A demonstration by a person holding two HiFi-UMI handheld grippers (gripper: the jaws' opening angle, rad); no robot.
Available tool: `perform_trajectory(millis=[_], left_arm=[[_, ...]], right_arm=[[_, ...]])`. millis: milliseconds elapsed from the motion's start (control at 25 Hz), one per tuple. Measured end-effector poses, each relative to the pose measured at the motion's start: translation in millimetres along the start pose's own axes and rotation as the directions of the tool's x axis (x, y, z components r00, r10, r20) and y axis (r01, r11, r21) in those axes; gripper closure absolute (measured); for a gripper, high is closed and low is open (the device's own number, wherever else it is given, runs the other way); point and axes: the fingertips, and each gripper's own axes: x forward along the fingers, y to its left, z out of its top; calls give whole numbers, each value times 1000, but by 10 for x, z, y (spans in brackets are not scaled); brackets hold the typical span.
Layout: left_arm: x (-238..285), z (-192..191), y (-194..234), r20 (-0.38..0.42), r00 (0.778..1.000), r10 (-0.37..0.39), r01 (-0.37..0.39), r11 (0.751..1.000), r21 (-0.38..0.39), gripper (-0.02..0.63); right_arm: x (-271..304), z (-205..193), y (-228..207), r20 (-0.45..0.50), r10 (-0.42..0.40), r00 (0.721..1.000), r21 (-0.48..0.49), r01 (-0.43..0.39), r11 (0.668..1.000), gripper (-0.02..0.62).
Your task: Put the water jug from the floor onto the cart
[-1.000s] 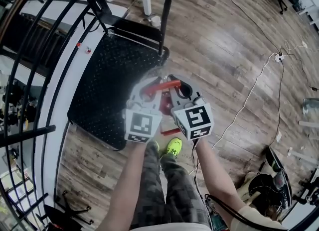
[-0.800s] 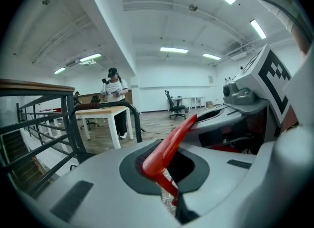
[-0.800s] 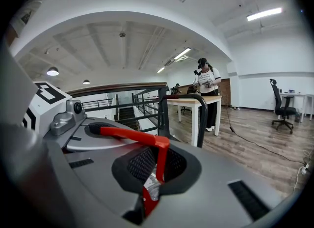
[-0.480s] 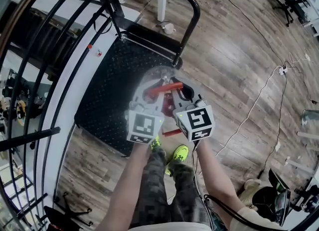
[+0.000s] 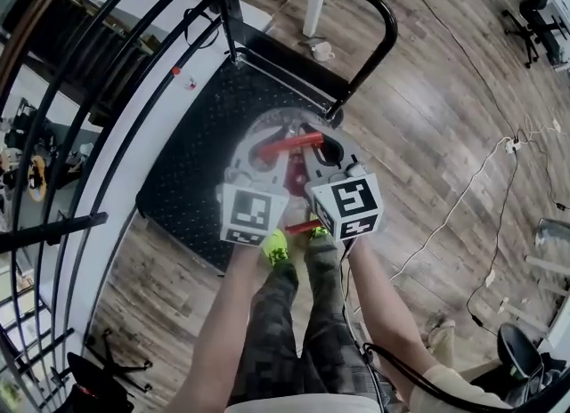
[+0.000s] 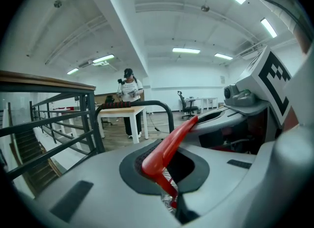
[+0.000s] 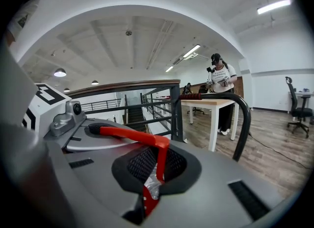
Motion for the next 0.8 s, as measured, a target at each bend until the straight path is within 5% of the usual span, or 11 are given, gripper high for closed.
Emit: perform_trajectory(millis=[800], left_arm=[[405, -373, 847, -135, 962, 238, -252, 963, -100, 595]], right_arm=[[1062, -87, -44, -96, 279, 955, 2, -280, 960, 577]])
